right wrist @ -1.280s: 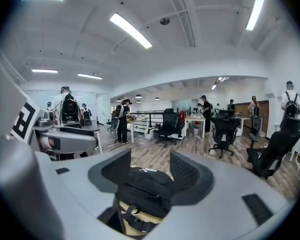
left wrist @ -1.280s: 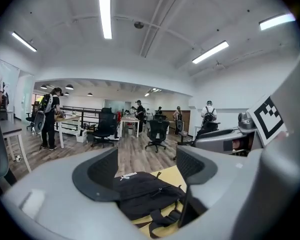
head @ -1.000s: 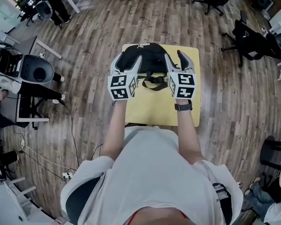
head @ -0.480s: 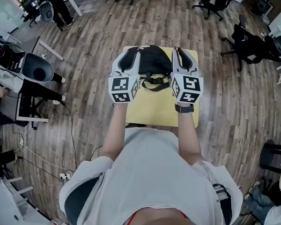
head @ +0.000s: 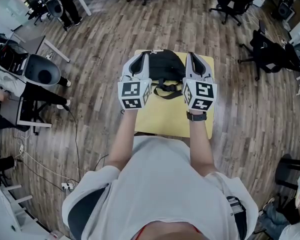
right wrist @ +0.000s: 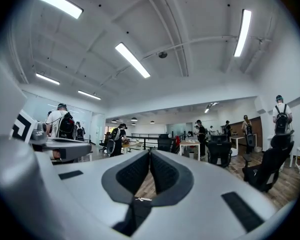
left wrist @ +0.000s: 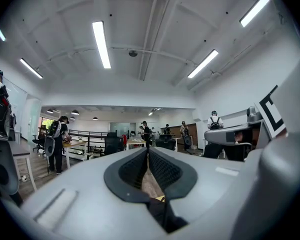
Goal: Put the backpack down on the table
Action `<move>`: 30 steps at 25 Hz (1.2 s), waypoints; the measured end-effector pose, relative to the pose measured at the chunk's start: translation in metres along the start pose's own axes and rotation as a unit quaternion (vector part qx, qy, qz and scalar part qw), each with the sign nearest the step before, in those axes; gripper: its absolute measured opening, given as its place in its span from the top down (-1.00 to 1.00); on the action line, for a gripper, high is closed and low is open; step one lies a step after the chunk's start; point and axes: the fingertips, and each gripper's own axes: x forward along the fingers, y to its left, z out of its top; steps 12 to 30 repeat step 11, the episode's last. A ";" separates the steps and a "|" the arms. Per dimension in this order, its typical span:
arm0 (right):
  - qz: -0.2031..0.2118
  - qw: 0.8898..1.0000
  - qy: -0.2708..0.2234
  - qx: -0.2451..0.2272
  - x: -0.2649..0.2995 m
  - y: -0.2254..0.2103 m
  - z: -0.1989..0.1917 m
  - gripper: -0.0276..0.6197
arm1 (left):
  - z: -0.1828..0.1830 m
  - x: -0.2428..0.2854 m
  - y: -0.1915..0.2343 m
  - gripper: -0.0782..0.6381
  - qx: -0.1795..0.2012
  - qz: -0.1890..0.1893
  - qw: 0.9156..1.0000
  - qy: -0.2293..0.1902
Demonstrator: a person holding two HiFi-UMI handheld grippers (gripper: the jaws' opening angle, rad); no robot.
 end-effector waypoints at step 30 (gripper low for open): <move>0.000 1.000 0.018 0.010 0.037 -0.001 -0.016 0.86 | -0.018 0.026 0.025 0.73 -0.003 0.003 1.000 0.023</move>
